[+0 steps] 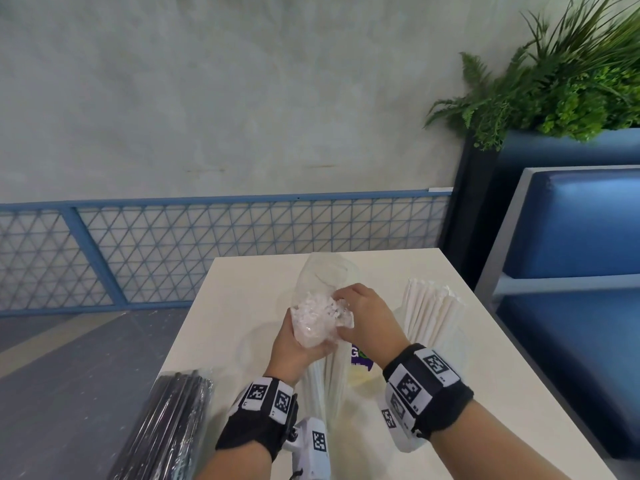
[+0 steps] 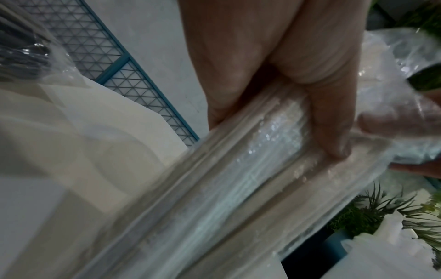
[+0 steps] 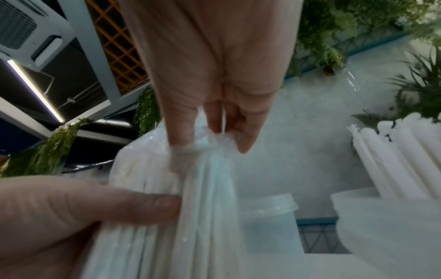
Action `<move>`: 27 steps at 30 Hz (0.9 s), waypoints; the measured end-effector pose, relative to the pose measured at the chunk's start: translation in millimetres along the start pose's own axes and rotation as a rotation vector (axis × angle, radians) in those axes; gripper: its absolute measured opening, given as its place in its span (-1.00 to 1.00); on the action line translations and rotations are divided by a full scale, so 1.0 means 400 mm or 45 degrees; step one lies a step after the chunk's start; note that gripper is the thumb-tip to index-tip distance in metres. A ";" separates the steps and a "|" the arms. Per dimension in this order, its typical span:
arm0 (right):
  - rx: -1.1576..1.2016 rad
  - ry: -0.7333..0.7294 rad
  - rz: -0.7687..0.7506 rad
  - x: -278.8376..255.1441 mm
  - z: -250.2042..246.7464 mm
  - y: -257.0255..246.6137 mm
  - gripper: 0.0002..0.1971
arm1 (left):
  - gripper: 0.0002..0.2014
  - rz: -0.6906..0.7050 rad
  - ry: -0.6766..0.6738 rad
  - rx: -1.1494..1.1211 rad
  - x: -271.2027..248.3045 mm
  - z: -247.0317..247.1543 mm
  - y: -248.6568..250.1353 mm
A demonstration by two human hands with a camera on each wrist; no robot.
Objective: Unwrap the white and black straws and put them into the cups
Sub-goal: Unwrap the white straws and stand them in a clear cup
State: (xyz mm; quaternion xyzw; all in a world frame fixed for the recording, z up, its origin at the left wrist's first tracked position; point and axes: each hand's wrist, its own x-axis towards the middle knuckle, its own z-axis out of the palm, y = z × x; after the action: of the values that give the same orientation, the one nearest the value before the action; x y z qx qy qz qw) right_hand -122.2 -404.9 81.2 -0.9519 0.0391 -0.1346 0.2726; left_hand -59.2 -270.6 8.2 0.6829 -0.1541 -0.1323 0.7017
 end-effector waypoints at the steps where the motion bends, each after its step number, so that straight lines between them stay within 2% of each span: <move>1: 0.035 0.039 0.043 0.002 0.000 0.001 -0.53 | -0.17 -0.001 0.001 0.003 -0.001 0.001 -0.003; 4: 0.115 0.102 0.112 0.005 0.001 0.005 -0.60 | -0.18 0.001 0.008 0.002 -0.003 0.001 -0.006; 10: 0.243 0.048 0.200 -0.002 0.009 0.019 -0.51 | -0.16 0.006 -0.046 0.009 0.000 0.002 -0.009; 14: 0.226 0.032 0.222 -0.013 0.027 0.031 -0.51 | -0.15 0.008 -0.076 0.010 -0.002 0.005 -0.009; 19: 0.177 0.128 0.257 -0.017 0.063 0.035 -0.63 | -0.13 0.007 -0.105 0.015 0.000 0.006 -0.007; 27: 0.227 0.304 0.276 -0.045 0.096 0.035 -0.58 | -0.13 0.007 -0.079 0.151 0.013 0.013 -0.008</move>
State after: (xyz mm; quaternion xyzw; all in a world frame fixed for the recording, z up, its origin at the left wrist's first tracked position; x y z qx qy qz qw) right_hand -128.7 -394.5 38.3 -0.8914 0.1614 -0.2193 0.3623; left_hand -56.3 -277.4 5.4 0.7186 -0.1852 -0.1421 0.6551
